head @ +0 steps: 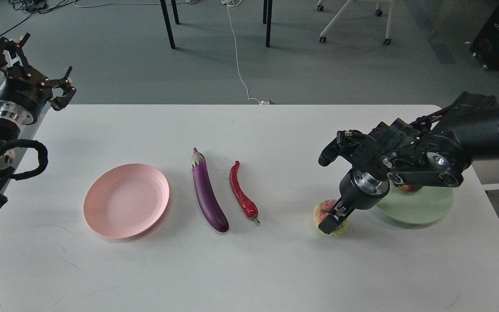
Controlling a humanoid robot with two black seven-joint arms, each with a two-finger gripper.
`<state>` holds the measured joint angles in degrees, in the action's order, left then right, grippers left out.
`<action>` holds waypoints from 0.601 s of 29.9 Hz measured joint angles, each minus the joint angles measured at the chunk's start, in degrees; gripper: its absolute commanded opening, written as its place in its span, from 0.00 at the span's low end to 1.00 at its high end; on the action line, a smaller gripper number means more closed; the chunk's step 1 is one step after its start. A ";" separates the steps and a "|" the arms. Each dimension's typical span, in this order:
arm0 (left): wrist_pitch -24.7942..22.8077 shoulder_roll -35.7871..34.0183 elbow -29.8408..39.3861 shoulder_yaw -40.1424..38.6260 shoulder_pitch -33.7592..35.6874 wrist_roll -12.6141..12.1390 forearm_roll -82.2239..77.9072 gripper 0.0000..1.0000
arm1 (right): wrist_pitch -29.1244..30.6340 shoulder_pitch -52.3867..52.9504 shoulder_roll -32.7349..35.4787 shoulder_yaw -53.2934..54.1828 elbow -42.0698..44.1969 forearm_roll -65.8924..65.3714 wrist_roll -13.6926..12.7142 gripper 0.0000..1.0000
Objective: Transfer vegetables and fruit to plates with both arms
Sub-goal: 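Carry the peach onto the green plate, release, and raise the gripper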
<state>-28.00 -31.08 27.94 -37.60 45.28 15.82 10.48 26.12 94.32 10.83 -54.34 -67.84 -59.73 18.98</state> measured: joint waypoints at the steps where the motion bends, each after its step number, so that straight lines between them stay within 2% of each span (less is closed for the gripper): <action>1: 0.00 0.10 0.00 0.01 0.00 0.00 0.00 0.99 | 0.00 0.81 0.17 0.13 0.27 -0.02 -0.01 0.59; 7: 0.00 0.47 0.09 0.05 0.01 -0.04 -0.01 0.99 | -0.01 4.99 3.10 0.21 1.34 -0.81 -0.50 0.60; 15: 0.00 0.12 0.10 0.05 0.09 -0.09 -0.03 0.99 | -0.02 4.47 12.27 -0.39 0.59 -8.61 -1.18 0.60; 18: 0.00 0.07 0.10 0.04 0.09 -0.09 -0.03 0.99 | -0.02 2.92 14.79 -0.80 0.66 -10.79 -1.19 0.65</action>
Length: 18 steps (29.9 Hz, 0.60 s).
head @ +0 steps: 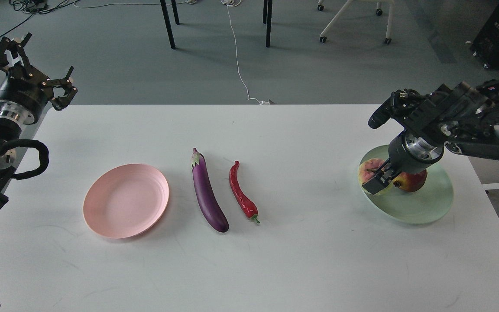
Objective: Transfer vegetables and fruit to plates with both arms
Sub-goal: 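Carry the peach onto the green plate, release, and raise the gripper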
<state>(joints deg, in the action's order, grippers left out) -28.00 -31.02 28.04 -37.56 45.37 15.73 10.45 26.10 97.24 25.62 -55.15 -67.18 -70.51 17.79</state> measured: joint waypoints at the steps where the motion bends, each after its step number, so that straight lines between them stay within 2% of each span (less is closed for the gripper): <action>1: 0.00 -0.01 0.00 -0.02 0.00 0.00 0.00 0.99 | 0.00 -0.61 0.64 -0.03 0.18 -0.65 0.00 0.67; 5: 0.00 0.24 0.00 -0.02 0.00 0.04 0.00 0.99 | -0.05 -2.72 2.42 0.35 0.85 -1.81 -0.02 0.75; 7: 0.00 0.52 0.00 -0.02 0.01 0.04 0.00 0.99 | -0.13 -3.67 2.58 0.72 0.89 -1.84 -0.02 0.85; 8: 0.00 0.64 0.00 -0.02 0.02 0.04 0.00 0.99 | -0.14 -4.13 2.63 1.01 0.98 -1.84 -0.03 0.94; 9: 0.00 0.70 0.00 -0.02 0.03 0.04 0.00 0.99 | -0.18 -4.57 2.64 1.38 1.09 -1.84 -0.03 0.96; 18: 0.00 0.18 0.00 0.03 0.15 -0.17 0.00 0.98 | -0.49 -5.45 3.91 3.27 1.86 -1.67 0.05 0.98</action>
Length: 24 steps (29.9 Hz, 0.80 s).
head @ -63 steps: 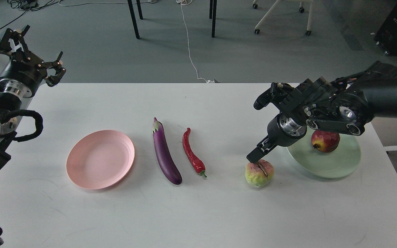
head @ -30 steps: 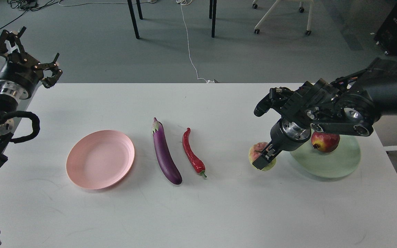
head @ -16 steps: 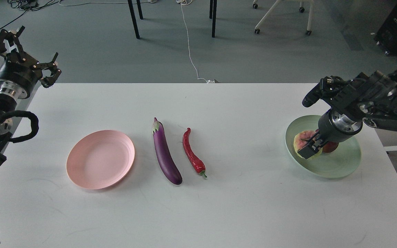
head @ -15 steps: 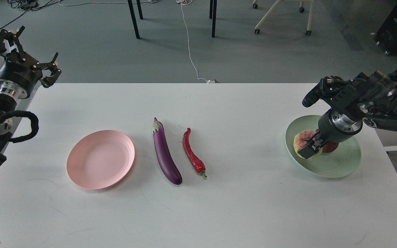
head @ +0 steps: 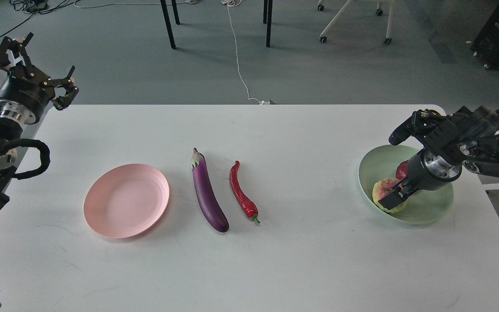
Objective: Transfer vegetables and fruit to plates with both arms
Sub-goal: 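Carry the peach onto the green plate, release, and raise the gripper, then reach the left gripper down and grasp the purple eggplant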
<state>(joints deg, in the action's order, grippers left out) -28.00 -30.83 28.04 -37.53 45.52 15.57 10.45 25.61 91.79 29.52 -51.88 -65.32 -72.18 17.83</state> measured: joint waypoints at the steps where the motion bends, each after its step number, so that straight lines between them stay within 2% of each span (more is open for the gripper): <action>1: 0.00 -0.01 0.01 0.00 0.01 -0.11 -0.01 0.98 | 0.00 0.14 0.34 0.54 0.09 0.09 0.00 0.98; 8: 0.00 -0.26 0.77 0.00 0.55 -0.51 -1.62 0.98 | 0.06 0.64 5.23 6.77 0.83 0.65 0.23 0.98; 11: 0.00 -1.08 3.21 0.01 0.92 -0.61 -3.24 0.98 | -0.36 -0.60 8.89 15.02 3.41 2.65 0.40 0.98; 17: 0.00 -4.30 13.38 -0.03 1.14 -0.64 -16.64 0.98 | -0.59 -10.96 13.37 37.55 7.30 11.97 0.29 0.98; 24: 0.49 -6.56 29.38 -0.03 1.18 -0.46 -37.23 0.98 | -1.35 -23.79 14.99 57.79 9.76 28.15 0.01 0.98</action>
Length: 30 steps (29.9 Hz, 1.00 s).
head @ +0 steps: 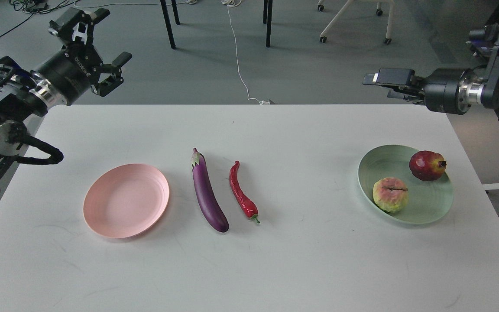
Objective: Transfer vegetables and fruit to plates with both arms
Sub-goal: 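Reach the left gripper down and grasp the purple eggplant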
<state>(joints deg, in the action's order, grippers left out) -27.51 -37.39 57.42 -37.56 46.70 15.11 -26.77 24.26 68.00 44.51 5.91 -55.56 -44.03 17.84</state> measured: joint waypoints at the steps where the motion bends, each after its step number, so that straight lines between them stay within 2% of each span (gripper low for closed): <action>1: 0.35 -0.07 2.29 0.00 0.12 0.00 -4.82 0.98 | -0.21 -1.46 0.04 1.69 0.38 3.16 0.01 0.98; 7: 0.93 0.55 11.18 0.00 0.11 0.01 -37.49 0.98 | -0.95 -8.05 1.29 8.86 1.57 22.16 0.53 0.98; 12: 0.95 2.99 13.23 0.06 -0.07 -0.04 -58.48 0.98 | -0.50 -10.60 1.01 11.55 6.66 40.77 0.65 0.99; 14: 0.94 5.22 13.37 1.07 0.31 -1.14 -64.73 0.98 | 0.55 -12.15 0.46 11.77 8.58 49.00 0.65 0.99; 16: 0.87 7.11 13.41 3.43 1.14 -3.71 -68.67 0.98 | 2.32 -14.16 -0.18 12.16 9.53 54.96 0.65 0.99; 18: 0.84 9.15 13.46 6.45 2.30 -7.68 -70.44 0.98 | 3.34 -17.01 -0.66 13.17 9.85 58.23 1.03 0.99; 22: 0.80 14.22 13.64 10.36 3.11 -16.32 -71.15 0.97 | 3.71 -22.97 -1.27 16.59 9.97 59.54 4.80 0.99; 25: 0.51 16.13 13.26 11.82 3.12 -21.78 -71.29 0.95 | 3.72 -25.34 -2.18 17.94 9.93 59.58 6.12 0.99; 28: 0.40 16.41 13.01 16.01 2.99 -25.56 -71.42 0.94 | 3.75 -26.06 -2.48 18.38 9.78 59.59 6.44 0.99; 30: 0.48 16.07 12.98 19.12 2.95 -26.96 -71.47 0.94 | 3.75 -26.12 -2.47 18.43 9.72 59.59 6.49 0.99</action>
<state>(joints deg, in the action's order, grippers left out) -27.03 -21.32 70.40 -18.44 49.65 -11.85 -98.24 28.01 41.87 42.04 24.35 -45.84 15.55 24.33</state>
